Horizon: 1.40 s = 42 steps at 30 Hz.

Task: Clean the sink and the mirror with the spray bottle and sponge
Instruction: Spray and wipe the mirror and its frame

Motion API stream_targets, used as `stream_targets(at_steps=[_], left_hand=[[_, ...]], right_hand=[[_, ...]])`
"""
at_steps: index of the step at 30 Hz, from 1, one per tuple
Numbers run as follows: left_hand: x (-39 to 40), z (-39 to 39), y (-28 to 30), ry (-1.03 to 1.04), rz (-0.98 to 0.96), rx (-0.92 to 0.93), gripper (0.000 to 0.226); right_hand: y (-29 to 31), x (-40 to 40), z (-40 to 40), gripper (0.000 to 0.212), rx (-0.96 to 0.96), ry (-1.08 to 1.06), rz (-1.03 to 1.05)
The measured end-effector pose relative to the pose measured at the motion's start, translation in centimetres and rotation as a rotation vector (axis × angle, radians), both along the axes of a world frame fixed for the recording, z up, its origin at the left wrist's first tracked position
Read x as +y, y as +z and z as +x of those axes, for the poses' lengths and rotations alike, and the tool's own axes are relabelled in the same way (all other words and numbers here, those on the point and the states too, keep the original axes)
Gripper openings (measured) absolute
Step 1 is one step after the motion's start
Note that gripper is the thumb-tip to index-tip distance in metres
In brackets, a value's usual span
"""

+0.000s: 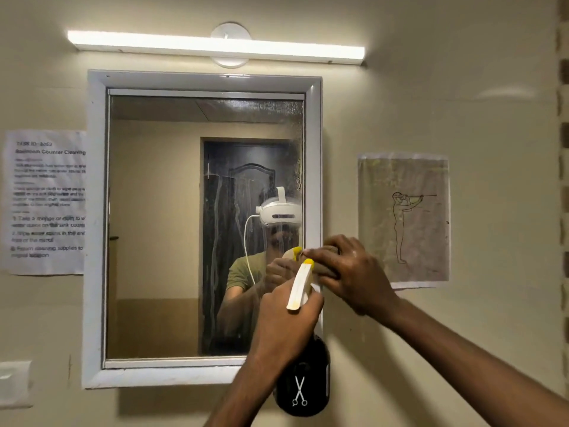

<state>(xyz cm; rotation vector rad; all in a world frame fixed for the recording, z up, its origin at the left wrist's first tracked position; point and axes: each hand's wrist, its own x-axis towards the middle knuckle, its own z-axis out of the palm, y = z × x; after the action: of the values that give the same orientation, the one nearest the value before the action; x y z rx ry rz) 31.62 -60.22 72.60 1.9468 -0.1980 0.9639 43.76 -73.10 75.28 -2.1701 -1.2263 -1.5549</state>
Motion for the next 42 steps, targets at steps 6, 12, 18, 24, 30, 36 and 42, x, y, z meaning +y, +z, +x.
stream_targets(at_steps=[6, 12, 18, 24, 30, 36, 42], left_hand=[[0.2, 0.0, -1.1, -0.011, 0.0, 0.058, 0.033], [0.4, 0.3, -2.3, -0.009, 0.006, -0.001, 0.029], [0.2, 0.5, -4.1, -0.03, 0.013, 0.012, 0.03], [0.6, 0.2, -5.8, -0.032, 0.004, 0.063, 0.029], [1.0, 0.3, -6.3, -0.036, -0.008, 0.053, 0.035], [0.9, 0.5, -6.9, -0.047, -0.004, 0.038, 0.03], [0.7, 0.7, -7.2, -0.035, 0.035, 0.047, 0.027]], right_hand=[[8.8, 1.3, -0.3, 0.038, -0.048, -0.047, 0.183], [8.8, 1.9, 0.0, 0.035, -0.068, -0.016, 0.255], [-1.9, 0.5, -0.2, 0.043, -0.003, 0.006, 0.083], [0.8, 0.5, -0.1, 0.04, -0.016, -0.039, 0.049], [7.8, 2.2, -0.3, 0.037, -0.063, -0.047, 0.274], [-1.8, 1.0, -0.4, 0.036, -0.026, -0.017, 0.127], [-3.0, -0.1, -0.7, 0.042, 0.022, -0.032, -0.066]])
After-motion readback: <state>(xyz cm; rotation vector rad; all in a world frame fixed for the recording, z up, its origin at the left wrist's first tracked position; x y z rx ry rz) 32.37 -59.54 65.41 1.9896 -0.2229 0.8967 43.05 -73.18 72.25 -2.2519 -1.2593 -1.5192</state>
